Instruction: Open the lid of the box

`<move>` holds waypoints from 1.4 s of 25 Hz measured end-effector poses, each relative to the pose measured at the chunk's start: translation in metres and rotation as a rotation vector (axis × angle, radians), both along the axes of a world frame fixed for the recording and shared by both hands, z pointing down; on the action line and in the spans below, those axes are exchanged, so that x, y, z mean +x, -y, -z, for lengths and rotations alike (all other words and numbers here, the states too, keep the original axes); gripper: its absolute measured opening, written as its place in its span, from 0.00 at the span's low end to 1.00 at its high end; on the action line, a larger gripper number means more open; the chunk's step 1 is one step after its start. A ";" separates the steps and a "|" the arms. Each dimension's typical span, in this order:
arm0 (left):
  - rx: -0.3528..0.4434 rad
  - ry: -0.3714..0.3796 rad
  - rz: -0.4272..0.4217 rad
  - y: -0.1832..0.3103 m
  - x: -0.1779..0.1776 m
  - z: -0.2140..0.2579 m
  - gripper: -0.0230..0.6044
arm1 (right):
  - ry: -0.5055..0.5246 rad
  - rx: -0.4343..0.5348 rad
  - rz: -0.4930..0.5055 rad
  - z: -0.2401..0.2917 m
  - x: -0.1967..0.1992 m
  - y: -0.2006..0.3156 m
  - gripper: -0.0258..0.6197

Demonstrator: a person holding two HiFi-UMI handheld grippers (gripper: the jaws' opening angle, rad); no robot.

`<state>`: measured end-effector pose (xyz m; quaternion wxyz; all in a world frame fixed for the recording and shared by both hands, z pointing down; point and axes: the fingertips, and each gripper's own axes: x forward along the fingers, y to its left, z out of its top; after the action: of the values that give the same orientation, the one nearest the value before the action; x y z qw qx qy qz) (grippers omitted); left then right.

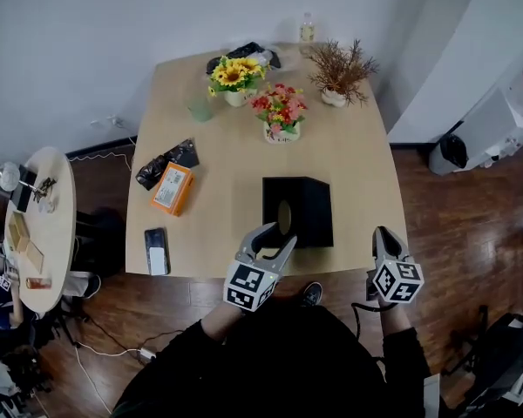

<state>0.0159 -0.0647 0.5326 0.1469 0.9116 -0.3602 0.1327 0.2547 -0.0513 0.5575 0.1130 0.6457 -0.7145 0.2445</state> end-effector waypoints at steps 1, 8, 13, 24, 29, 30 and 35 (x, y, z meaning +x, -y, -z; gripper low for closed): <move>-0.047 -0.063 0.080 0.007 -0.019 0.004 0.30 | -0.011 0.035 0.004 0.011 -0.002 0.002 0.09; -0.039 -0.192 0.361 0.007 -0.111 0.053 0.26 | -0.024 0.296 0.142 0.101 -0.070 0.020 0.09; 0.040 -0.120 0.411 -0.006 -0.143 0.068 0.26 | 0.035 0.355 0.272 0.118 -0.125 0.017 0.09; 0.099 -0.078 0.245 -0.022 -0.101 0.086 0.26 | -0.032 0.420 0.343 0.137 -0.141 0.016 0.09; 0.093 -0.081 0.217 -0.021 -0.095 0.084 0.26 | -0.092 0.432 0.380 0.137 -0.147 0.008 0.10; 0.090 -0.081 0.211 -0.021 -0.093 0.082 0.26 | -0.095 0.430 0.382 0.137 -0.146 0.007 0.10; 0.107 -0.058 0.180 -0.021 -0.086 0.079 0.26 | -0.099 0.428 0.368 0.136 -0.140 0.003 0.10</move>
<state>-0.0697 -0.0433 0.4533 0.1196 0.8856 -0.4428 0.0729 0.1151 -0.0547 0.4214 0.0512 0.5254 -0.8487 0.0316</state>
